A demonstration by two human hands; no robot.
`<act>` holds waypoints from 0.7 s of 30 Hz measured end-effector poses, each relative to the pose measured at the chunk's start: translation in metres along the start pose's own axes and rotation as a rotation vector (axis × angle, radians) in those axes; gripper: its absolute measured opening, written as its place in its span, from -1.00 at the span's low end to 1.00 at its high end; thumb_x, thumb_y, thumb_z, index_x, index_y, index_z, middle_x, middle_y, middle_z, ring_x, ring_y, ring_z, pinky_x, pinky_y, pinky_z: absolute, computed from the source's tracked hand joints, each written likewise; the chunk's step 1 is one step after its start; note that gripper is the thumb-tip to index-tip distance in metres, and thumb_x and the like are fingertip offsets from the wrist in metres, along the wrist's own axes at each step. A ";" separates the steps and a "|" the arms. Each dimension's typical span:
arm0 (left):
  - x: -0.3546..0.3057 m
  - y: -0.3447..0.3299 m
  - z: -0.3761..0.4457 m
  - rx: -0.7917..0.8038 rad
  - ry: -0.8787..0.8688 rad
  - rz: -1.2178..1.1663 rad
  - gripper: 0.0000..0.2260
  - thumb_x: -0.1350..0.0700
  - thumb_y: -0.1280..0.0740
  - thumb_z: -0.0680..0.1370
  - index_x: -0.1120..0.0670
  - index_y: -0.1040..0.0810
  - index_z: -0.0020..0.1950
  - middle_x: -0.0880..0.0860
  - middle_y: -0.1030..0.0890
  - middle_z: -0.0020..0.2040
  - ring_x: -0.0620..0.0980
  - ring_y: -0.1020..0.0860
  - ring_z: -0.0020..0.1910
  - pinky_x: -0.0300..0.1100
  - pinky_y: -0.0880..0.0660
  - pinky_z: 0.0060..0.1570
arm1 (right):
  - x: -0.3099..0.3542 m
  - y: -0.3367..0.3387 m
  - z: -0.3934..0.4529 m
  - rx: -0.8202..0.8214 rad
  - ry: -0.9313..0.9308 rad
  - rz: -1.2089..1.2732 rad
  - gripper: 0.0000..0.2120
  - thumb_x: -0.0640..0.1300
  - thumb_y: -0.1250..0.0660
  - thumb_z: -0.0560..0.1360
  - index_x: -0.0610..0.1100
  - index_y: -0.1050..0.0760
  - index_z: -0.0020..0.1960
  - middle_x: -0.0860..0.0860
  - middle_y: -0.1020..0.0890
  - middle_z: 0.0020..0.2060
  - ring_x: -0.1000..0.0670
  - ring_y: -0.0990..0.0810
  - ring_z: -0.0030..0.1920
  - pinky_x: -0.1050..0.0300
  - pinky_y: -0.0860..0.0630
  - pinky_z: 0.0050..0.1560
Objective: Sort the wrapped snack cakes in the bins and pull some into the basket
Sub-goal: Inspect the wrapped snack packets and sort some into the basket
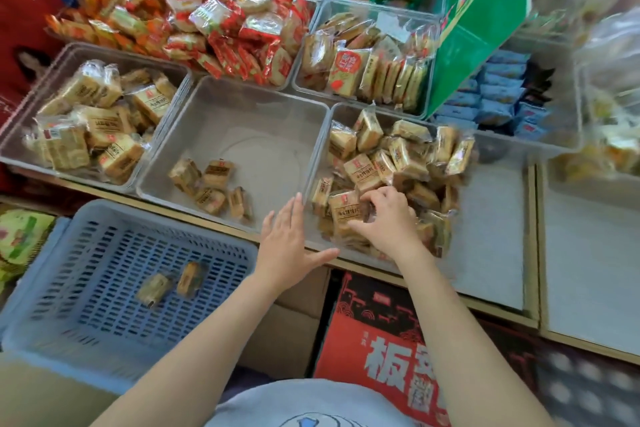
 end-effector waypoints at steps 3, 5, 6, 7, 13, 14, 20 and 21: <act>-0.004 0.000 0.000 -0.008 0.003 0.056 0.06 -0.50 -0.17 0.50 0.14 0.24 0.67 0.07 0.10 0.70 -0.01 0.07 0.67 -0.01 0.20 0.59 | -0.008 0.003 -0.009 -0.030 -0.036 -0.030 -0.36 0.35 -0.43 0.44 0.10 -0.42 0.42 -0.02 -0.35 0.40 -0.12 -0.31 0.41 -0.12 -0.23 0.43; -0.006 -0.001 0.002 -0.003 0.011 0.062 0.06 -0.51 -0.13 0.49 0.14 0.24 0.67 0.07 0.10 0.70 0.00 0.07 0.67 0.01 0.18 0.59 | -0.016 0.003 -0.015 -0.013 -0.042 -0.019 -0.38 0.30 -0.45 0.45 0.13 -0.42 0.43 -0.03 -0.36 0.39 -0.15 -0.34 0.41 -0.10 -0.22 0.44; -0.006 -0.002 0.003 0.001 0.017 0.062 0.06 -0.53 -0.10 0.48 0.15 0.24 0.67 0.08 0.10 0.70 0.00 0.07 0.67 0.02 0.17 0.59 | -0.019 0.003 -0.016 -0.007 -0.038 0.014 -0.41 0.23 -0.47 0.47 0.11 -0.43 0.43 -0.05 -0.37 0.37 -0.15 -0.35 0.40 -0.09 -0.23 0.44; -0.007 -0.003 0.003 0.004 0.022 0.066 0.06 -0.53 -0.08 0.48 0.15 0.23 0.67 0.08 0.09 0.70 0.00 0.06 0.67 0.03 0.15 0.60 | -0.021 0.004 -0.017 0.000 -0.032 0.057 -0.44 0.16 -0.49 0.48 0.09 -0.44 0.43 -0.05 -0.39 0.34 -0.15 -0.37 0.39 -0.08 -0.26 0.42; -0.007 -0.001 0.002 -0.014 0.036 0.050 0.07 -0.55 -0.07 0.46 0.14 0.21 0.67 0.09 0.04 0.69 0.01 0.02 0.66 0.06 0.10 0.61 | -0.024 0.008 -0.021 0.033 -0.017 0.124 -0.47 0.04 -0.54 0.46 0.02 -0.48 0.38 -0.06 -0.49 0.25 -0.10 -0.39 0.35 -0.05 -0.36 0.35; -0.007 0.000 0.002 -0.017 0.038 0.047 0.07 -0.55 -0.07 0.45 0.14 0.21 0.67 0.09 0.03 0.69 0.01 0.01 0.66 0.07 0.09 0.62 | -0.023 0.008 -0.022 0.025 -0.006 0.117 -0.49 0.04 -0.54 0.46 0.01 -0.49 0.36 -0.05 -0.50 0.25 -0.10 -0.39 0.34 -0.04 -0.35 0.34; -0.007 0.007 -0.002 -0.020 0.066 -0.025 0.00 -0.47 -0.18 0.52 0.11 0.16 0.68 0.08 0.02 0.69 0.02 0.02 0.66 0.07 0.09 0.62 | -0.016 0.008 -0.036 -0.079 0.046 0.224 -0.64 -0.06 -0.57 0.43 -0.03 -0.56 0.17 0.00 -0.52 0.12 -0.12 -0.46 0.23 -0.07 -0.38 0.31; -0.007 0.008 -0.004 -0.023 0.070 -0.042 -0.02 -0.44 -0.19 0.54 0.11 0.16 0.68 0.08 0.03 0.70 0.02 0.04 0.67 0.06 0.10 0.62 | -0.017 0.010 -0.038 -0.102 0.049 0.272 -0.66 -0.07 -0.58 0.42 -0.03 -0.56 0.13 0.02 -0.51 0.10 -0.13 -0.48 0.23 -0.10 -0.40 0.31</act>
Point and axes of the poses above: each hand's wrist, its own z-axis towards the middle knuckle, its own y-axis out of the back of the hand, x = y × z, the point moved 6 cm from there along z, towards the middle knuckle
